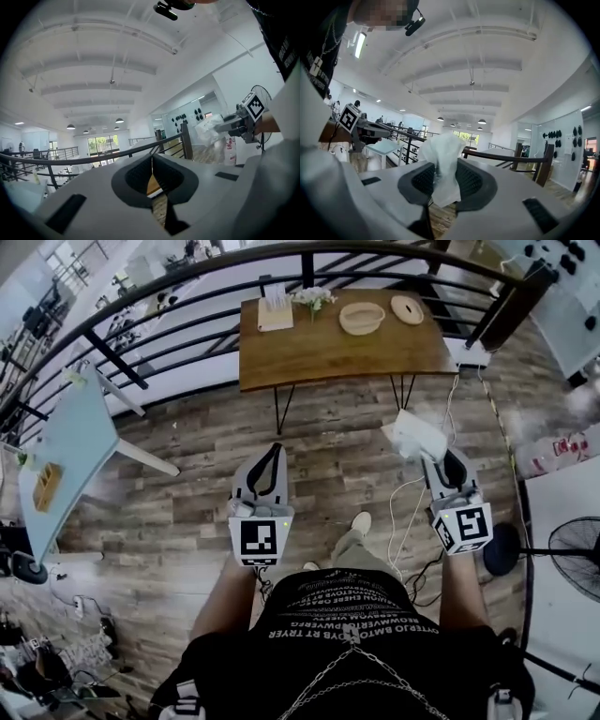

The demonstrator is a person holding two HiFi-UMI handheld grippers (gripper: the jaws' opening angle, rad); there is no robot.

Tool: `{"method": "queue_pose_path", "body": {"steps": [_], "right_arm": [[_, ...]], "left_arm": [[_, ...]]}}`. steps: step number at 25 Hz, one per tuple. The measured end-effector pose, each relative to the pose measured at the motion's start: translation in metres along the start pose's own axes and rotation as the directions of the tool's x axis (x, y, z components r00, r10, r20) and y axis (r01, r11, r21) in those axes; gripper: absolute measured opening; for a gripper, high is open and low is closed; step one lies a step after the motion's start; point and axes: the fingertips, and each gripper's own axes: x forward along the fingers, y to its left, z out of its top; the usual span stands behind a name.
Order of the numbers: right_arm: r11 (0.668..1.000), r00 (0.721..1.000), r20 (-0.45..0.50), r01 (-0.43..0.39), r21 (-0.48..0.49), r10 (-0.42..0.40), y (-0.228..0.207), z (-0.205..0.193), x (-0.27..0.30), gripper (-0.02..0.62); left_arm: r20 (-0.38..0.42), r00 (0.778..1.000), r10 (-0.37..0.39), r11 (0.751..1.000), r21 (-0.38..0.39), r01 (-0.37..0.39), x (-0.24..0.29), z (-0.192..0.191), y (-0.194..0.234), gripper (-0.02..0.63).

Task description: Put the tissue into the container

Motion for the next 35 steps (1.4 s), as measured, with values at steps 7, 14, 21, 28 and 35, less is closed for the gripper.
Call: {"method": "queue_pose_path", "body": {"steps": [7, 14, 21, 28, 35], "right_arm": [[1.000, 1.000, -0.013, -0.017, 0.018, 0.018, -0.043, -0.009, 0.032, 0.106], [0.999, 0.999, -0.024, -0.046, 0.023, 0.047, -0.078, -0.014, 0.062, 0.106], [0.996, 0.997, -0.005, -0.076, 0.039, 0.077, -0.122, -0.017, 0.077, 0.106], [0.993, 0.993, 0.027, -0.114, 0.033, 0.113, -0.172, -0.019, 0.081, 0.106], [0.988, 0.990, 0.034, -0.138, 0.076, 0.135, -0.204, -0.030, 0.084, 0.106]], "left_arm": [[-0.017, 1.000, -0.009, 1.000, -0.002, 0.009, 0.060, 0.001, -0.014, 0.029], [-0.017, 1.000, -0.003, 1.000, -0.004, 0.003, 0.112, 0.010, -0.027, 0.029], [0.009, 0.999, 0.043, 0.999, 0.011, -0.043, 0.149, 0.029, -0.037, 0.029], [0.024, 0.998, 0.062, 0.998, 0.010, -0.063, 0.179, 0.051, -0.061, 0.029], [0.000, 0.996, 0.090, 0.994, 0.062, -0.090, 0.189, 0.061, -0.077, 0.029]]}}
